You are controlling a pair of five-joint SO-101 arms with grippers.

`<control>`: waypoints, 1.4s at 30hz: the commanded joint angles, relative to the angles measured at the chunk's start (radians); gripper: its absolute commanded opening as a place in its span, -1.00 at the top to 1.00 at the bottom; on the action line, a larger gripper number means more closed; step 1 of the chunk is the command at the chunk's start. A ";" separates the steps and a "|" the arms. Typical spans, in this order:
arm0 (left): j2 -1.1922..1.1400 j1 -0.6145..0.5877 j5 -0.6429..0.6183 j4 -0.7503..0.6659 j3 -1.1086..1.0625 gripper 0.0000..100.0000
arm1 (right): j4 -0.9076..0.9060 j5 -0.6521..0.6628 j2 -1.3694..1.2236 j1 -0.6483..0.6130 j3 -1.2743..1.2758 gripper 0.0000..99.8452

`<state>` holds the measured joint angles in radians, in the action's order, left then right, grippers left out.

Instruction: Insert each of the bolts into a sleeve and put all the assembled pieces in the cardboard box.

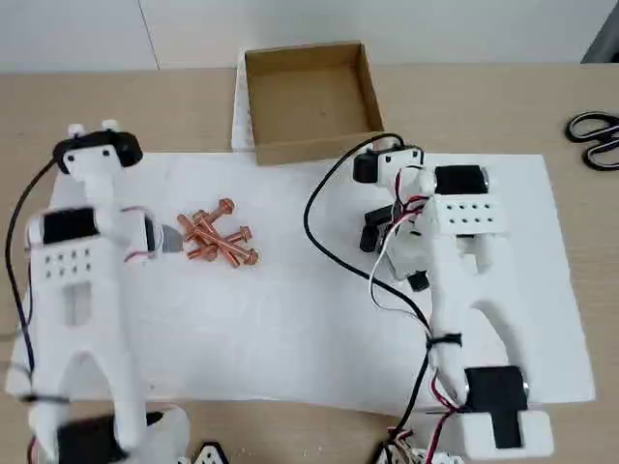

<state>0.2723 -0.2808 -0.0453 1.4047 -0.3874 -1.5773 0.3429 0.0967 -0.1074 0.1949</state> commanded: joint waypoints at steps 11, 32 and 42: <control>-0.273 0.190 -0.048 0.021 0.266 0.48 | -0.007 0.003 0.053 0.012 -0.044 0.99; -0.480 0.209 -0.195 -0.121 0.318 0.48 | 0.005 0.002 0.051 0.007 -0.025 0.99; -0.480 0.275 -0.193 -0.146 0.315 0.72 | 0.041 0.002 0.054 0.007 0.041 0.99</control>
<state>-0.2125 -0.0245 -0.2309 1.2866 -0.1066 -1.5466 0.3429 0.0982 -0.1074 0.2378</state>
